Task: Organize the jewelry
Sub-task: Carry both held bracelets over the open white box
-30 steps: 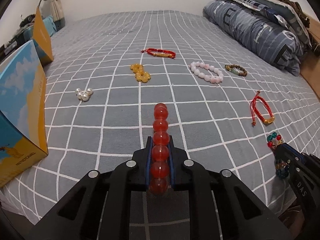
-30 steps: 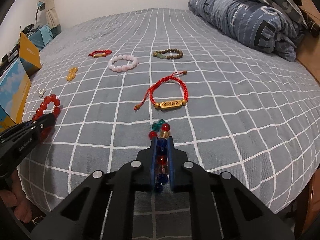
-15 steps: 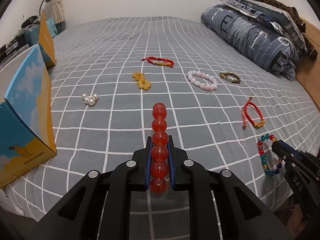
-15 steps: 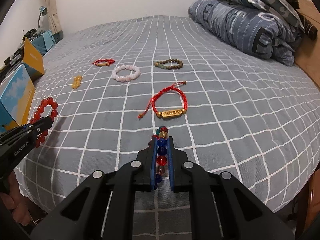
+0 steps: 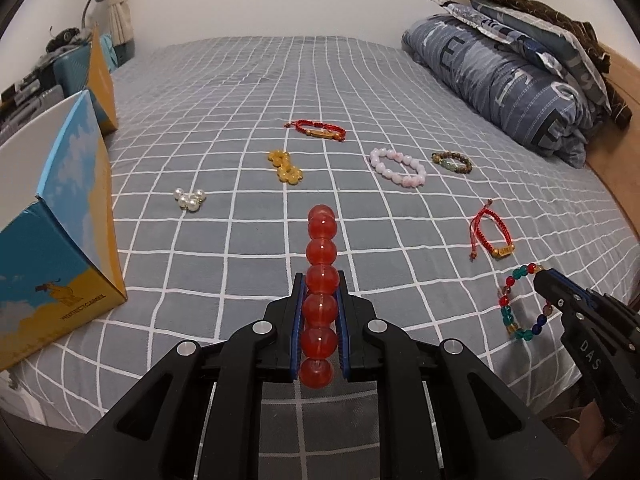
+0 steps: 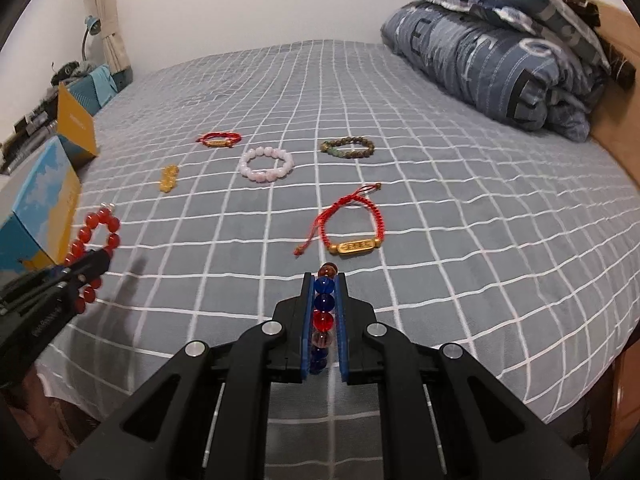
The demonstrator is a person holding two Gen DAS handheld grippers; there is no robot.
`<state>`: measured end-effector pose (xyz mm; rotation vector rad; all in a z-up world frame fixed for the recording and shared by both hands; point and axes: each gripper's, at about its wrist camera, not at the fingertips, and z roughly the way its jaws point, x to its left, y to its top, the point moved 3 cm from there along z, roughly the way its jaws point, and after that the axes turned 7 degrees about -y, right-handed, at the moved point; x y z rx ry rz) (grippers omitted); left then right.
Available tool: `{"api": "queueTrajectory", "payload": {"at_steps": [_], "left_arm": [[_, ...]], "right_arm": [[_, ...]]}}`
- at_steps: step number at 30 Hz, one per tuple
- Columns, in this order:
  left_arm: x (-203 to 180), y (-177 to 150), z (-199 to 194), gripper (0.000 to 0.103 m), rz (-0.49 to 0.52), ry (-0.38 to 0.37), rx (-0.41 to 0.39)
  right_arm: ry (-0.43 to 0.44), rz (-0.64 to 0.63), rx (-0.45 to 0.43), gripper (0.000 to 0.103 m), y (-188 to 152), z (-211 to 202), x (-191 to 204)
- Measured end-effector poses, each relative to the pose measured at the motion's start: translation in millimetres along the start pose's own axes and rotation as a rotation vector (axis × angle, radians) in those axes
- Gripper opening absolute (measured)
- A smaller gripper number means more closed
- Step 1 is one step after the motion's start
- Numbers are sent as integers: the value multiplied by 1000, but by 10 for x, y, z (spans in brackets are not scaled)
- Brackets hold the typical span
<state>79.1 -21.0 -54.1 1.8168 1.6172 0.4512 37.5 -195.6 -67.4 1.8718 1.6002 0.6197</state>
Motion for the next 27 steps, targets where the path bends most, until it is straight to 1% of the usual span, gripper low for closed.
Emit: {"api": "queueTrajectory", "payload": {"at_steps": [3,8,12,18,23,25,27], "left_arm": [[19,3,4,13,-11,-8,16],[24,39,-80,13,-7,-3,14],[55,125,-165,13,-10,-5,11],[132,299,-390,13,-12,0,-15],[251,447,-583,13,-16,8,-27],[335,516,-692,13,-14,26,-38],[432,579,-796,13,-20,47,-50]], "right_arm": [[-20,-13,-9,9,38,-48,43],[-15,-15,-10,9,95,-85,109],[22,-1,-3,9,188,-167,154],[38,-12,-32,9,410,-352,316],[45,-32,-57,9,641,-460,524],[64,-44,-57,9,729,-485,635],[116,-53,-48,9,806,-520,755]]}}
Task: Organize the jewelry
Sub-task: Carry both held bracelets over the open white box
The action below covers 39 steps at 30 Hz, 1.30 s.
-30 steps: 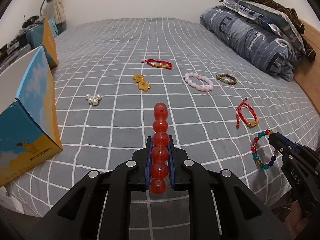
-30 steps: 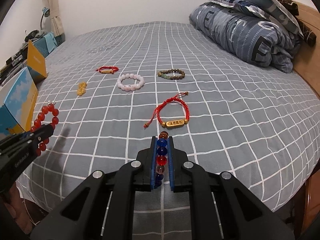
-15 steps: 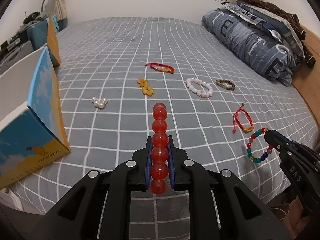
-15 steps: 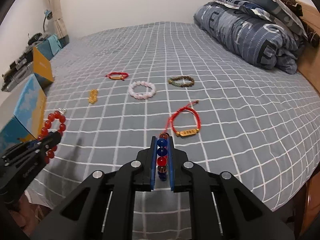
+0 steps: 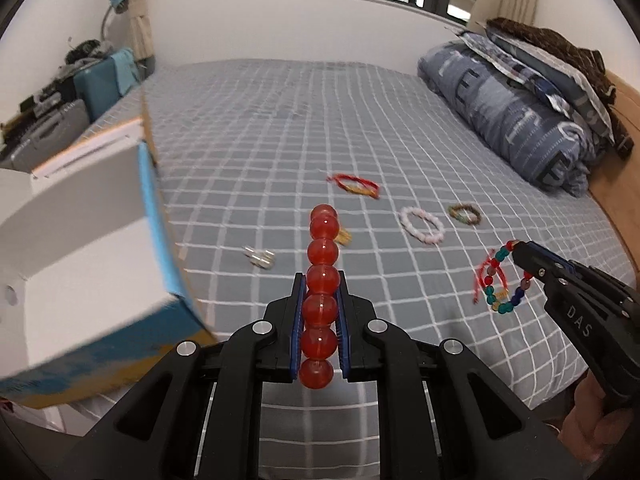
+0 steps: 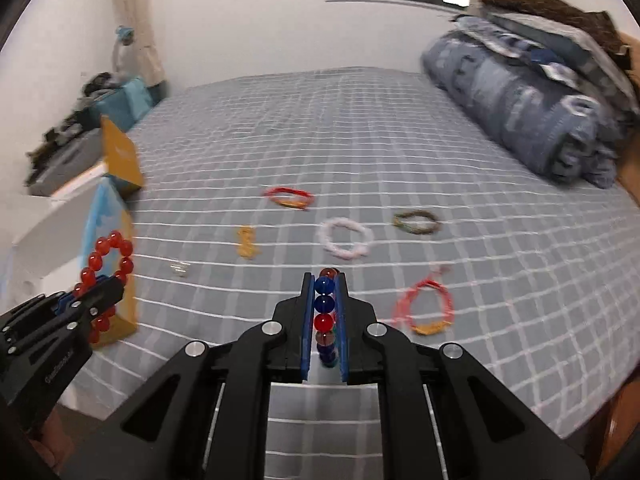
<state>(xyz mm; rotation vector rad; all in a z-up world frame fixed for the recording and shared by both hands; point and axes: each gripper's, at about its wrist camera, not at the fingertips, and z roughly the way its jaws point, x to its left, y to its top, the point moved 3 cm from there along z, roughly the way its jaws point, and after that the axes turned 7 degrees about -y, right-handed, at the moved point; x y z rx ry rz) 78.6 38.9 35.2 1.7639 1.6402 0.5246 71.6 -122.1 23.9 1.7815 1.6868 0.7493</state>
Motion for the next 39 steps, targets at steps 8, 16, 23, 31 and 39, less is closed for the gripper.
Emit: {"api": "queueTrajectory", "payload": {"at_steps": [8,16,23,31,39], "left_arm": [[590,240,-386,13,-52,98,-27],[1299,257,-720,13,-134,203,-20],[2030,50,-931,13,-244,304,-18],[2618,-317,-911,13,-345,369,39],[2878,-464,-728,13,-399,385,112]], "right_arm": [[81,-80,-22,9,414,-86,739],[188,-188,-47,9,646,-151,1710],[322,-283,-38,9,603,-188,2548],[380,-375,10,9,321,-18,3273],[340,-404,154,9,90,400,3525]]}}
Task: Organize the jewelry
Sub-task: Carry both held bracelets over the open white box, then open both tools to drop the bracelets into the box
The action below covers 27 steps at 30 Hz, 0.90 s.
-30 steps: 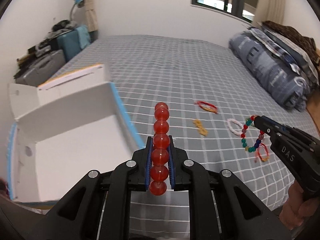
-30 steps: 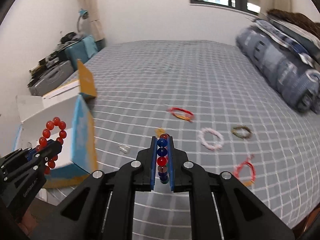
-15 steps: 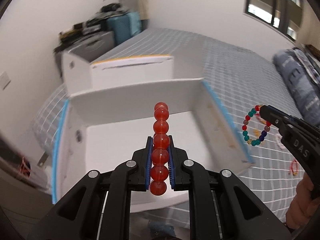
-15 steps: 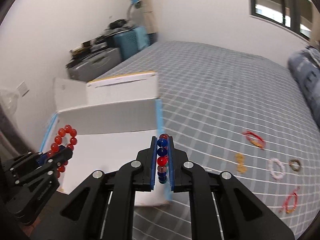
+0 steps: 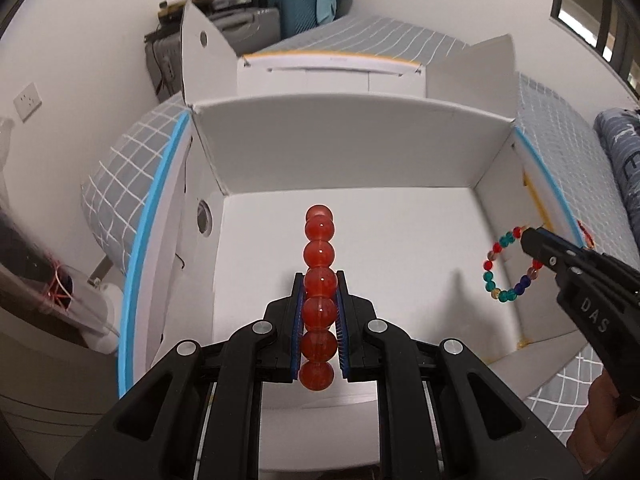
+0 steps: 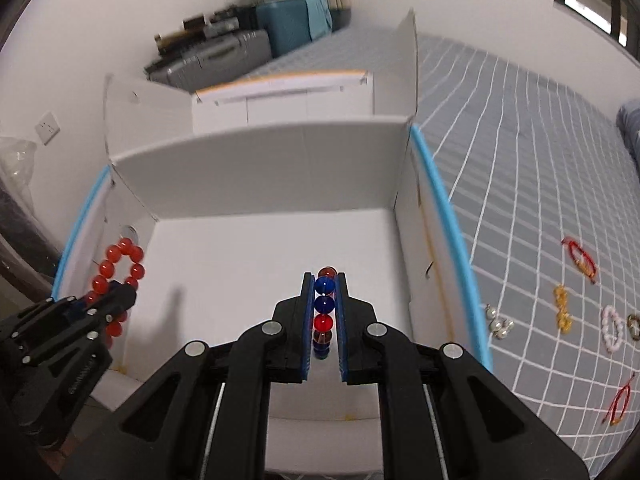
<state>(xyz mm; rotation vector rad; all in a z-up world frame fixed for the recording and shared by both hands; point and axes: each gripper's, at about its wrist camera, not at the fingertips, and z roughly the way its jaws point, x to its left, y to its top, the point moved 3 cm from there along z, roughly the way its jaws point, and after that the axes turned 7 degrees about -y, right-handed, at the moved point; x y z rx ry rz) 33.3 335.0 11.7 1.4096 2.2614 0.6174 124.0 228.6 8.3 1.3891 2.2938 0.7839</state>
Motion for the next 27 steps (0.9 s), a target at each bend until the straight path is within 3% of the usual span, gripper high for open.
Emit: {"api": "queueTrajectory", "payload": {"at_steps": [6,17,20,24,27], "left_arm": [[45,25,198,13,-22,-3,70],[92,-23,263,15,-41,-1,106],[111,-16,181,17,-39,9,75],[121,25,28,62,-40,35,27],[143,42,-67,78,-37,73,-9]], "right_arm": [[-21,-8,63,9,-25,192,6],[-50,-18,94,12,-59,305,50],[-52,-21,95,27,-38,262,53],[-55,-23,67,48,-2,141,56],[-60,-25,38,62,20,26,47]]}}
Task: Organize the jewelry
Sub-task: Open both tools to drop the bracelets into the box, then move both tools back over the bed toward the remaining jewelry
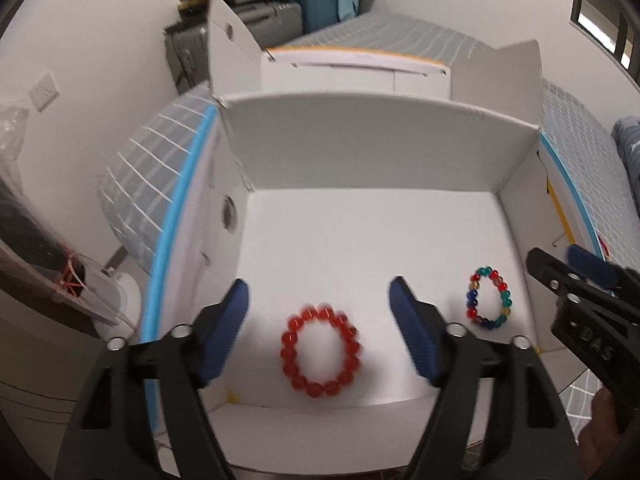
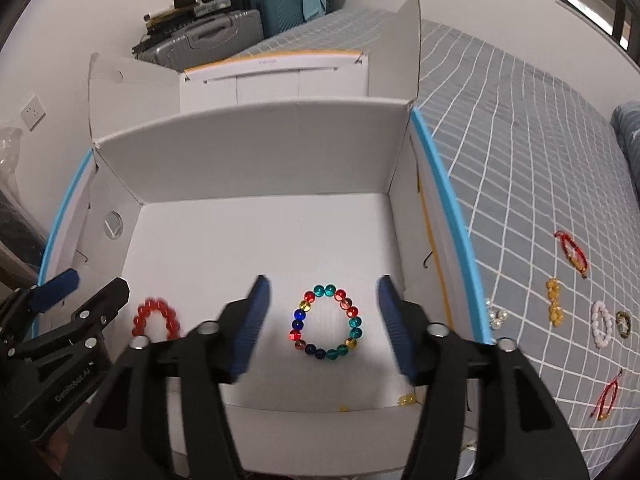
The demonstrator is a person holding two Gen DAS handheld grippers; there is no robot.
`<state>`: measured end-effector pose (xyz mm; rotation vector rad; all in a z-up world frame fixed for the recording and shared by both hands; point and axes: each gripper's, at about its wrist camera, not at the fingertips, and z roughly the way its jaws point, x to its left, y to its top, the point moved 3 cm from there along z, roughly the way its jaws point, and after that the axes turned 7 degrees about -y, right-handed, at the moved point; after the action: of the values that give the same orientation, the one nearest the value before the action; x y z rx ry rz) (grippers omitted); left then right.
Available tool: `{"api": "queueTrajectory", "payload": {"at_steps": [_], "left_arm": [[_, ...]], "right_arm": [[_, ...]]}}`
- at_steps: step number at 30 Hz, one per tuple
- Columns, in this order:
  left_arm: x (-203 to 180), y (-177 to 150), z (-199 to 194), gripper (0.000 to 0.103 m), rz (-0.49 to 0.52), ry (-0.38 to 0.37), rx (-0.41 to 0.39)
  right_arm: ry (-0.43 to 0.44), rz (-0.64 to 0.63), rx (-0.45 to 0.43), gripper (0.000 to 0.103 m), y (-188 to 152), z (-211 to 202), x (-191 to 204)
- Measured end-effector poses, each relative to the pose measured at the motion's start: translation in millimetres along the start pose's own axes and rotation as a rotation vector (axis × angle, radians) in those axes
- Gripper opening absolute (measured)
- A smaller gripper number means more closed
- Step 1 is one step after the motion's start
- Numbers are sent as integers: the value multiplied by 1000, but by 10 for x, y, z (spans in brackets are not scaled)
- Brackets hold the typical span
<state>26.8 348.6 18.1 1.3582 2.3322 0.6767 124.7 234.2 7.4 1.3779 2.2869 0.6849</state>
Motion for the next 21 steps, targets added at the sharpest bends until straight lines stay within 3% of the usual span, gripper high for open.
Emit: {"api": "queueTrajectory", "payload": {"at_steps": [3,8,13,21], "left_arm": [[23,-16,-77,90,9,37,-33],[16,-29,-160,97,15,37,-66],[-72,-36,-246,97,30,34,-89],[-368,-107,-457,97,69,-43,-121]], "right_arm": [[-19,-4,-31,72,31,-104,-18],[-29,-10,-60,82,32,-200,-50],[-42,0,-100,93,21,-327,-136],[-56,50,-141,95,-73,-584,-441]]}}
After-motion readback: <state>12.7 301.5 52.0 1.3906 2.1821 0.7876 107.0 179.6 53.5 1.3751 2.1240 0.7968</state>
